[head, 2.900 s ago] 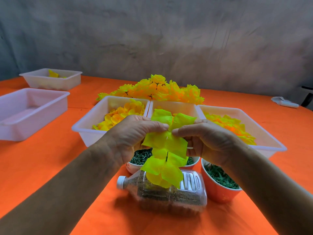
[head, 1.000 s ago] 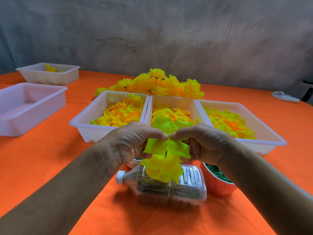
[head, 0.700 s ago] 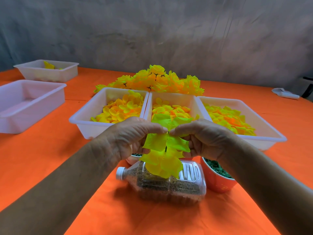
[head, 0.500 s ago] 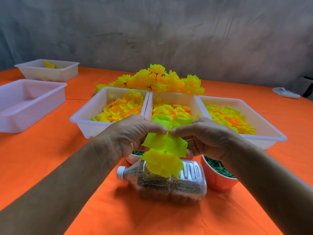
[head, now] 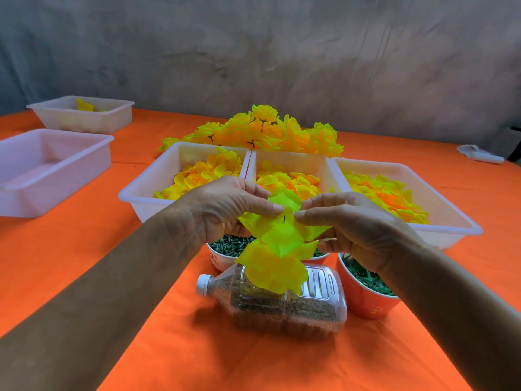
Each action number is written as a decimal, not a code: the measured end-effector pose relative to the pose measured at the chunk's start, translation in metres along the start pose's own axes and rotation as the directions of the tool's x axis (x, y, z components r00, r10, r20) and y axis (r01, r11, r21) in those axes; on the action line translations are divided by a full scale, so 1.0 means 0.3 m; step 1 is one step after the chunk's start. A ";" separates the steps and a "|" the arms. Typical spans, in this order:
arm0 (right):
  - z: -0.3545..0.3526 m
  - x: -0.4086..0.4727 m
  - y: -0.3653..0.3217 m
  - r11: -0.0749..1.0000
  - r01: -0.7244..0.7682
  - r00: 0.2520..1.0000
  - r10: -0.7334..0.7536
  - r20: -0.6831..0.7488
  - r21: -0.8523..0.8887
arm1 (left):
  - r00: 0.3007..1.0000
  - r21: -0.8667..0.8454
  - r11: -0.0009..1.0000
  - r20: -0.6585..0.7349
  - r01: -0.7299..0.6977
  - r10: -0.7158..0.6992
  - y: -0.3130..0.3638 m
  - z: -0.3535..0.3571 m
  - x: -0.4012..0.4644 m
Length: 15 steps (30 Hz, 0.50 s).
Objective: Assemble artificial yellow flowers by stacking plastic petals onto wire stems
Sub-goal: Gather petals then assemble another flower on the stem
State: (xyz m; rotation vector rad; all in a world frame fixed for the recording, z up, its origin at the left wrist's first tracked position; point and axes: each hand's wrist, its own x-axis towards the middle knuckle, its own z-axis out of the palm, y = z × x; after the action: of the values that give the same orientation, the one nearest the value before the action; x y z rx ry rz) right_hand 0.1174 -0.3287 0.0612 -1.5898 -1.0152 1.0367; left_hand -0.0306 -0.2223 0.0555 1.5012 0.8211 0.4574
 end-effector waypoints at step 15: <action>0.024 0.003 0.026 0.985 -0.021 0.997 0.009 -0.072 -0.169 | 0.998 0.153 0.987 0.047 -0.036 0.030 -0.010 -0.004 0.025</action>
State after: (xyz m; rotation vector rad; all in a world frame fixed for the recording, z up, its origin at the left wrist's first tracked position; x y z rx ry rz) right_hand 0.1119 -0.3274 0.0521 -1.7619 -1.0680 0.9167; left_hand -0.0272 -0.2162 0.0513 1.6642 0.8127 0.3907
